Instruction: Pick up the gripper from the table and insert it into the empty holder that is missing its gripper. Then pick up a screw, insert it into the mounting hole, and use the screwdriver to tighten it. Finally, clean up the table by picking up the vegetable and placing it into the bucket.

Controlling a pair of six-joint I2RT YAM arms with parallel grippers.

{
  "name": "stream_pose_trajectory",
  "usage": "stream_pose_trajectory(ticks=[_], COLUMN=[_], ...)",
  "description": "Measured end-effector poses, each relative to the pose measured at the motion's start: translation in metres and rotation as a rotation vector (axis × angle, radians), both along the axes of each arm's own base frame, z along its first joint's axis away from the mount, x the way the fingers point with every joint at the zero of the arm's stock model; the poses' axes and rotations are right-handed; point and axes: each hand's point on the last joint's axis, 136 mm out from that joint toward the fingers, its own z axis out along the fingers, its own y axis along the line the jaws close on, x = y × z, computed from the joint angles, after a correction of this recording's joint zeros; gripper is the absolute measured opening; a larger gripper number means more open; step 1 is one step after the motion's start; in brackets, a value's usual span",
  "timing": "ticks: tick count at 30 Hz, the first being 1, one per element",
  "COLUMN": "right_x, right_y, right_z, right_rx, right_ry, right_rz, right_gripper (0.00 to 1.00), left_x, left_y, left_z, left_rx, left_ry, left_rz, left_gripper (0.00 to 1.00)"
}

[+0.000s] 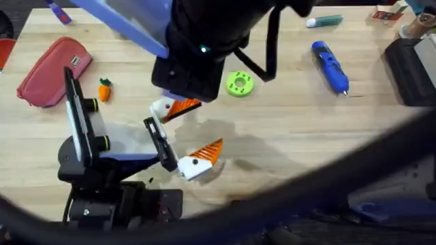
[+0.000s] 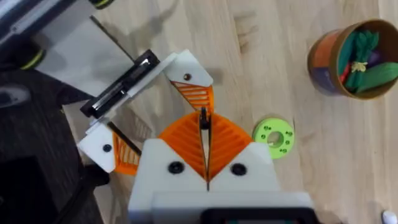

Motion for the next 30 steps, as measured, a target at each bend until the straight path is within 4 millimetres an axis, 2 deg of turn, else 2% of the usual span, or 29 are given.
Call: stream_pose_trajectory(ticks=[11,21,30], right_x=[-0.006,-0.002,-0.001], right_y=[0.011,0.022,0.024], right_z=[0.002,-0.026,-0.031], right_rx=[0.044,-0.018,-0.03], right_ry=[0.03,0.061,0.067], right_rz=[0.046,0.07,0.072], right_gripper=[0.006,0.006,0.006], left_x=[0.0,0.0,0.0], left_y=[0.0,0.0,0.0], left_z=[0.0,0.0,0.0], left_rx=[0.0,0.0,0.0], left_ry=[0.0,0.0,0.0], left_rz=[0.0,0.0,0.0], left_gripper=[0.999,0.999,0.999])
